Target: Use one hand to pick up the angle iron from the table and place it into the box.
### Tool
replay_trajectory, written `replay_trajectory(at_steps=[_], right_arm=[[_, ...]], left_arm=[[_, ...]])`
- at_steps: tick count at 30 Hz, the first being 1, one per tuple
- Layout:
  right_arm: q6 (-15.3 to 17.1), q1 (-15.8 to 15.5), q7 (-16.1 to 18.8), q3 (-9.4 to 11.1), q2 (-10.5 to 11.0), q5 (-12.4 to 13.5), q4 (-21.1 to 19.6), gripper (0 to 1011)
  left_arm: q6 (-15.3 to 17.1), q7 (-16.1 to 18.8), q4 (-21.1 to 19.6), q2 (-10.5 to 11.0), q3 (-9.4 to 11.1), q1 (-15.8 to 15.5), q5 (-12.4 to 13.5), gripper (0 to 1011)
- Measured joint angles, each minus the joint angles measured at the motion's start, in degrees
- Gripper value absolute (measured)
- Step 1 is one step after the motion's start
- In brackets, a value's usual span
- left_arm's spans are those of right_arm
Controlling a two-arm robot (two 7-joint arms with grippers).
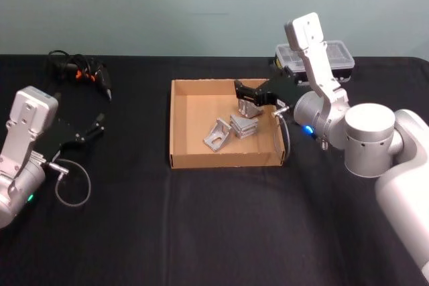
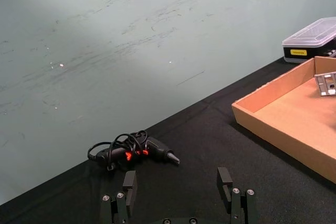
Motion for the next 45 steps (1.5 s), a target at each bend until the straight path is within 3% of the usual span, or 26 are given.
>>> replay_trajectory(at_steps=[8, 15, 21, 25, 32, 45], right_arm=[[-5.46, -4.68, -2.18, 0.77, 1.50, -2.91, -6.20, 1004], [-10.35, -9.55, -3.67, 0.89, 4.25, -7.00, -12.60, 1004], [-13.01, -13.04, -4.06, 1.37, 6.43, -9.40, -16.75, 1004], [-14.20, -15.69, -4.26, 2.79, 7.41, -9.87, -19.12, 1004], [-15.51, -17.85, -4.25, 4.54, 7.74, -10.13, -19.81, 1004], [-15.45, -17.55, -4.19, 4.29, 7.70, -10.08, -19.72, 1004]], left_arm=[[0.00, 0.00, 0.00, 0.00, 0.00, 0.00, 0.00, 1000], [0.00, 0.00, 0.00, 0.00, 0.00, 0.00, 0.00, 1000], [0.00, 0.00, 0.00, 0.00, 0.00, 0.00, 0.00, 1000], [0.00, 0.00, 0.00, 0.00, 0.00, 0.00, 0.00, 1000], [0.00, 0.00, 0.00, 0.00, 0.00, 0.00, 0.00, 1000], [0.00, 0.00, 0.00, 0.00, 0.00, 0.00, 0.00, 1000]])
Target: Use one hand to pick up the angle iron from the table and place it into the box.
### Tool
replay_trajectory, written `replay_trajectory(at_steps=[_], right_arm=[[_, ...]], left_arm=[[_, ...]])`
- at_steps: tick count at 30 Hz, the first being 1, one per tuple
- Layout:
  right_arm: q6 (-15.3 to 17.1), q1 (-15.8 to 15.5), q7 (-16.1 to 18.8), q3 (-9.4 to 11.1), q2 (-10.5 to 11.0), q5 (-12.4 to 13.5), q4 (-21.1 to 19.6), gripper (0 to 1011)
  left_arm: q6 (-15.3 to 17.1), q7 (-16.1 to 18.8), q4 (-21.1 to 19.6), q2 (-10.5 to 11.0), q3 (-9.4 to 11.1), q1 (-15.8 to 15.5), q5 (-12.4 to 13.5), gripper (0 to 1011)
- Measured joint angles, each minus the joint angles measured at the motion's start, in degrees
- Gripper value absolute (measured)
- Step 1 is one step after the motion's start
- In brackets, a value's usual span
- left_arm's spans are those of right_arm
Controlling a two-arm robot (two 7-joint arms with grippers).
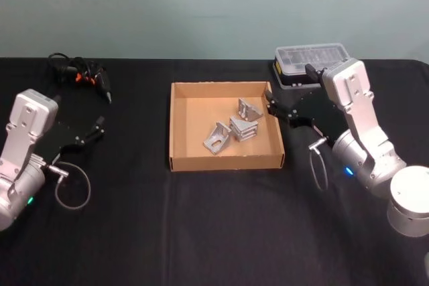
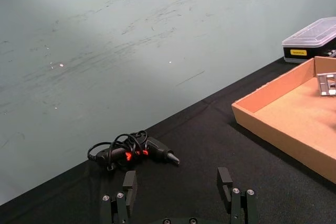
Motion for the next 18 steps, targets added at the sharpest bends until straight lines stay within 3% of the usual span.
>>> replay_trajectory(at_steps=[18], right_arm=[[0.29, 0.17, 0.04, -0.18, -0.06, 0.07, 0.10, 1004]], left_arm=[[0.00, 0.00, 0.00, 0.00, 0.00, 0.00, 0.00, 1000]])
